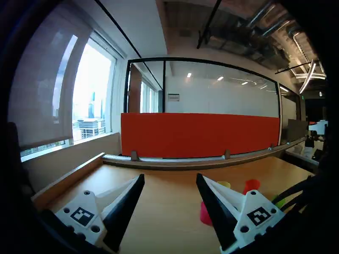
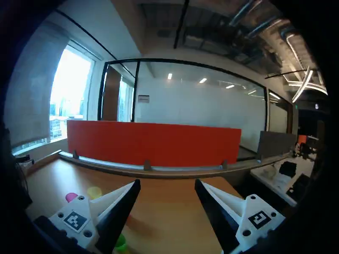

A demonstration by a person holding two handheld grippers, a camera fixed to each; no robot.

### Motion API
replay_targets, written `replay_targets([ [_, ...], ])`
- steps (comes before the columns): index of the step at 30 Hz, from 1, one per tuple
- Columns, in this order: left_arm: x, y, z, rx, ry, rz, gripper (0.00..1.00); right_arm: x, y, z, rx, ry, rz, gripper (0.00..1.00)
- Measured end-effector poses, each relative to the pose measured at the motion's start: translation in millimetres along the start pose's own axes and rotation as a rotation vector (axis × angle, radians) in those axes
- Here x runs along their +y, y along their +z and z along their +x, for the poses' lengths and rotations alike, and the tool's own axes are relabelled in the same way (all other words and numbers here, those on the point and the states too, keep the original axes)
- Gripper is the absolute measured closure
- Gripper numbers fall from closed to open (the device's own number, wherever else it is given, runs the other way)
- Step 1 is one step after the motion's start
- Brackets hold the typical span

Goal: Pour water

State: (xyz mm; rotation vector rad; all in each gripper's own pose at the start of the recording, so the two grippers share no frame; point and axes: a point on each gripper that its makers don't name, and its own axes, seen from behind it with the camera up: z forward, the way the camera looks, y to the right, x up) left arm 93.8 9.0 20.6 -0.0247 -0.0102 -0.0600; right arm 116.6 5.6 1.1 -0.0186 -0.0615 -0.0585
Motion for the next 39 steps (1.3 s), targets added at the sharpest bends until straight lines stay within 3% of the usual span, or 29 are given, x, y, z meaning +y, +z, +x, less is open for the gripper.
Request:
replay_targets([
  [3, 2.1, 2.1, -14, 0.007, -0.003, -0.004, 0.10, 0, 0.8, -1, -0.002, -0.012, 0.003, 0.00],
  [12, -9.5, 0.6, -54, 0.030, 0.009, 0.016, 0.10, -4, 3.1, -21, -0.015, 0.001, -0.021, 0.00],
  [21, -17.4, -5.4, -90, 0.050, -0.011, 0.017, 0.10, -16, 7.5, -43, -0.015, 0.004, -0.023, 0.00],
  [33, -22.8, -6.5, -110, 0.076, -0.041, 0.021, 0.10, -35, 9.0, -50, -0.015, -0.026, -0.010, 0.00],
  [39, -25.7, -7.2, -117, 0.065, -0.015, 0.035, 0.10, -29, 7.6, -53, -0.018, -0.027, -0.028, 0.00],
])
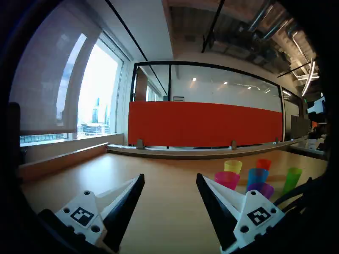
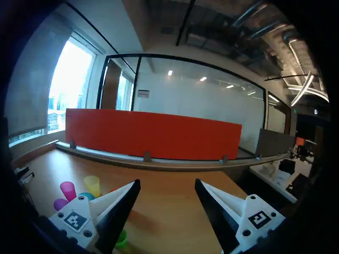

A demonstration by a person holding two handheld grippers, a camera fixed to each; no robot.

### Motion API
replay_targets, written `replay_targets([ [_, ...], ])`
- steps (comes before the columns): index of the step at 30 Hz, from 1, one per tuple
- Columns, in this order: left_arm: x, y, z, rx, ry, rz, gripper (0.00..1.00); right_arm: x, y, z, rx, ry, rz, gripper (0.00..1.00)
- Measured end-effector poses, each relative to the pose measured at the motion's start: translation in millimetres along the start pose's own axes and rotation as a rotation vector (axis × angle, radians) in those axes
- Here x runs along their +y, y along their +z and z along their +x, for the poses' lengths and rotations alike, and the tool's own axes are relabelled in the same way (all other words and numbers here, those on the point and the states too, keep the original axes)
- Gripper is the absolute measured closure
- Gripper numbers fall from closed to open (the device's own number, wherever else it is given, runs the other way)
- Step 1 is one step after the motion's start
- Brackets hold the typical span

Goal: Pour water

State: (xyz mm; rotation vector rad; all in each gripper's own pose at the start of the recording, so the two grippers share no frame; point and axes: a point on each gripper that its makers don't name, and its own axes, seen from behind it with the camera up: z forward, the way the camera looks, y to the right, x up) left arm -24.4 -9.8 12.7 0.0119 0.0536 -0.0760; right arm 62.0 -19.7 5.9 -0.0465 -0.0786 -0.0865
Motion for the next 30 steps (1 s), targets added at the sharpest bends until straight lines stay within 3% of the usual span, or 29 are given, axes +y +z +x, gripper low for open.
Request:
replay_targets([
  [9, 4.0, 0.4, -8, -0.014, 0.032, -0.001, 0.10, 2, -2.6, 0, 0.008, -0.005, -0.001, 0.00],
  [21, 5.4, 0.8, -8, -0.015, 0.038, 0.005, 0.10, 6, -7.6, 4, 0.017, 0.004, -0.006, 0.00],
  [30, 5.3, 0.4, -9, -0.016, 0.040, 0.005, 0.10, 11, -6.5, 28, 0.075, 0.010, -0.024, 0.00],
])
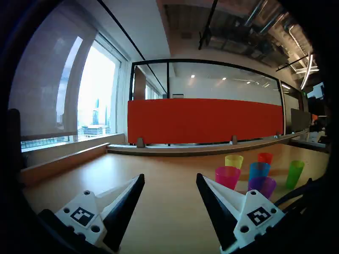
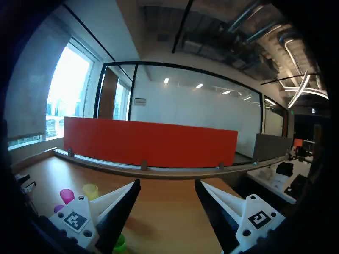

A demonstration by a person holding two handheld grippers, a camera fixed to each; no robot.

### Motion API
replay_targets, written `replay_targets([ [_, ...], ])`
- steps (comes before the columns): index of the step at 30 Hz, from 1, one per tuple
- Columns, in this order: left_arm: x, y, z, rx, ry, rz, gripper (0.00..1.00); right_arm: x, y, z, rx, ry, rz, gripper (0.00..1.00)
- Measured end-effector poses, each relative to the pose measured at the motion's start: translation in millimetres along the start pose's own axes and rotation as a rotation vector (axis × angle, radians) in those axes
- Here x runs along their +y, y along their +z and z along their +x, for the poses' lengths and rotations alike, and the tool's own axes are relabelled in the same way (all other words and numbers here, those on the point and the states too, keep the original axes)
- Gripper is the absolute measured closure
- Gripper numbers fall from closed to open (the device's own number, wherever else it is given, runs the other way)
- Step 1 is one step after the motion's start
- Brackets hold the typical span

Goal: Pour water

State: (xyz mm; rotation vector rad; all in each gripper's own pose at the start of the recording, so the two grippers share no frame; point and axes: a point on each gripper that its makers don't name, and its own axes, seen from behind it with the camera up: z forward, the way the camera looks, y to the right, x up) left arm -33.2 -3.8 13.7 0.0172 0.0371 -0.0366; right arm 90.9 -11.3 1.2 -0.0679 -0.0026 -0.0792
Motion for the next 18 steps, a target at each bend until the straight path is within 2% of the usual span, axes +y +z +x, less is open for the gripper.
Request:
replay_targets([
  [6, 0.5, 0.2, 0, 0.000, 0.000, 0.000, 0.10, -1, 4.4, 19, 0.035, -0.003, 0.004, 0.00],
  [11, 0.4, 0.3, 0, 0.000, 0.000, 0.000, 0.10, 4, 10.0, 32, 0.054, 0.038, -0.003, 0.01],
  [18, -0.4, 0.6, 0, 0.000, -0.001, 0.000, 0.10, 10, 16.4, 29, 0.070, 0.070, -0.012, 0.01],
])
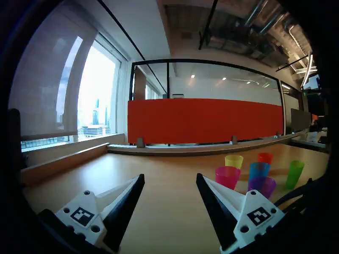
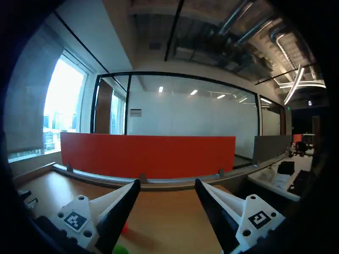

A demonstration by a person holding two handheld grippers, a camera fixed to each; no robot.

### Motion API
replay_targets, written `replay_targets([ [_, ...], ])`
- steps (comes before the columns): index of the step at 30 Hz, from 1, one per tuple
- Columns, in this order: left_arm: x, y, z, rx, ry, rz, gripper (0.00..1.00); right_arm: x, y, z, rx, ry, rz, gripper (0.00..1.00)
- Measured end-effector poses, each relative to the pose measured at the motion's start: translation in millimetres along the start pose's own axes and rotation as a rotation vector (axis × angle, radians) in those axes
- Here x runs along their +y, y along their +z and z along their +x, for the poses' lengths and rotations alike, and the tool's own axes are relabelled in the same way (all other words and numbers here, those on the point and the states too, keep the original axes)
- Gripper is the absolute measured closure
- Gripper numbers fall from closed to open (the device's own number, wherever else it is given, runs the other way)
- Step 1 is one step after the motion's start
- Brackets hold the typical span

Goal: Pour water

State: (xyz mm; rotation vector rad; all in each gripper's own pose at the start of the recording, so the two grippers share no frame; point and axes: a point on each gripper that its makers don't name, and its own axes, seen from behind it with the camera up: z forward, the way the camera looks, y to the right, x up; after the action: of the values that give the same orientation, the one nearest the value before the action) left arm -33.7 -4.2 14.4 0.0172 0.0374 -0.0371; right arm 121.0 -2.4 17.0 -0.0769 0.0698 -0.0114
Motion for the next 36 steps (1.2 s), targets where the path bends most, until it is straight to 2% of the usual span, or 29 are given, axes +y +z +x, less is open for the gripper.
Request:
replay_targets([
  [3, -0.2, 0.0, 0, 0.000, 0.000, 0.000, 0.10, -3, -0.4, -9, 0.011, 0.008, 0.018, 0.01],
  [12, -0.6, 0.2, 0, 0.000, 0.000, 0.000, 0.10, 4, -0.1, -67, -0.011, 0.055, 0.014, 0.00],
  [21, -0.5, 0.5, 0, 0.000, 0.000, 0.000, 0.10, -9, -7.6, -107, 0.019, 0.035, 0.091, 0.01],
  [27, -0.2, 0.4, 0, 0.000, 0.000, 0.000, 0.10, -13, -9.8, -139, 0.007, 0.020, 0.106, 0.01],
  [36, -0.2, 0.4, -1, 0.000, 0.000, 0.000, 0.10, -13, -10.1, -175, -0.010, 0.055, 0.108, 0.01],
])
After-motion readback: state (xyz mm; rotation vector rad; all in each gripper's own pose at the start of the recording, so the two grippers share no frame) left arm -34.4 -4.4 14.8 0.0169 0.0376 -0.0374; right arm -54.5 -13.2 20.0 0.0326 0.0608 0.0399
